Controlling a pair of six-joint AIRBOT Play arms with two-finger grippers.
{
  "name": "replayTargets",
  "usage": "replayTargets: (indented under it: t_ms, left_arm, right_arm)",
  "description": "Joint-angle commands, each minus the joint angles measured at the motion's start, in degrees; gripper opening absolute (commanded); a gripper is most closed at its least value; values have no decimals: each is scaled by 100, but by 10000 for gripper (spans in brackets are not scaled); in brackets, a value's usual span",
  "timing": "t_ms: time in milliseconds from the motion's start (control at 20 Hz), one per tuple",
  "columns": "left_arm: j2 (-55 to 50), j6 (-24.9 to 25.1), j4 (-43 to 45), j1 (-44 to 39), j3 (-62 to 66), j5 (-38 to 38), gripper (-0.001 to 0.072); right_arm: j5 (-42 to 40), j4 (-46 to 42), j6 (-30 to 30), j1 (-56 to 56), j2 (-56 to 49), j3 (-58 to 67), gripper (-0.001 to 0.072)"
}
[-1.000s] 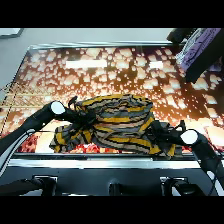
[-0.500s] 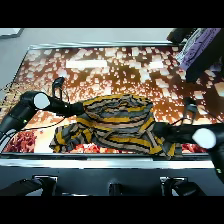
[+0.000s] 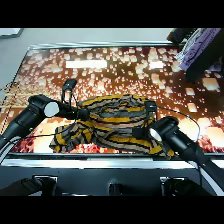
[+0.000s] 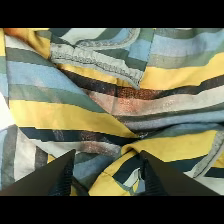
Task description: Fold the clothes and pants, and hang the long-sleeved shirts on hangers.
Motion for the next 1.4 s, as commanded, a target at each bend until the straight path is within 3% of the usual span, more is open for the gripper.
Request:
replayTargets:
  t_ms: [0,50,100,150,400,450,500,550,650,750,900,1000,1100,1200,1350]
  left_arm:
    - [4,0,160,-83,-2,7,477]
    - [4,0,170,-83,-2,7,478]
    - [4,0,173,-81,-2,9,477]
    - [4,2,173,-81,-2,9,478]
    - [4,2,240,-81,-2,7,477]
    - [4,2,262,-81,-2,7,477]
    - [4,2,282,-81,-2,7,477]
    - [4,2,284,-81,-2,4,478]
    - [20,2,280,-96,2,-98,478]
    - [94,7,363,-208,0,-448,555]
    - [173,22,470,-831,-4,-570,557]
    - [153,-68,632,-1504,-87,-367,558]
    - [59,-680,1191,-2155,-260,-142,607]
    - [-131,-1097,1276,-2509,-435,240,607]
    - [-540,-1209,1276,-2747,-490,870,607]
  right_arm:
    - [-481,-260,236,105,-450,-81,479]
    - [-555,-267,254,105,-490,-114,476]
    - [-597,-284,273,105,-531,-131,402]
    - [-662,-328,293,105,-584,-136,376]
    - [-811,-468,638,105,-938,-136,343]
    - [-815,-479,638,105,-986,-136,269]
    - [-839,-520,640,105,-999,-136,107]
    - [-861,-599,706,105,-997,-133,29]
    - [-789,-782,931,103,-997,-125,25]
    - [-481,-734,931,105,-927,-76,25]
    - [168,-603,931,105,-654,4,25]
    - [372,-520,933,105,-498,2,25]
    - [422,-367,935,105,-481,2,25]
    - [354,-192,1078,105,-479,2,25]
    - [243,131,1152,105,-479,2,25]
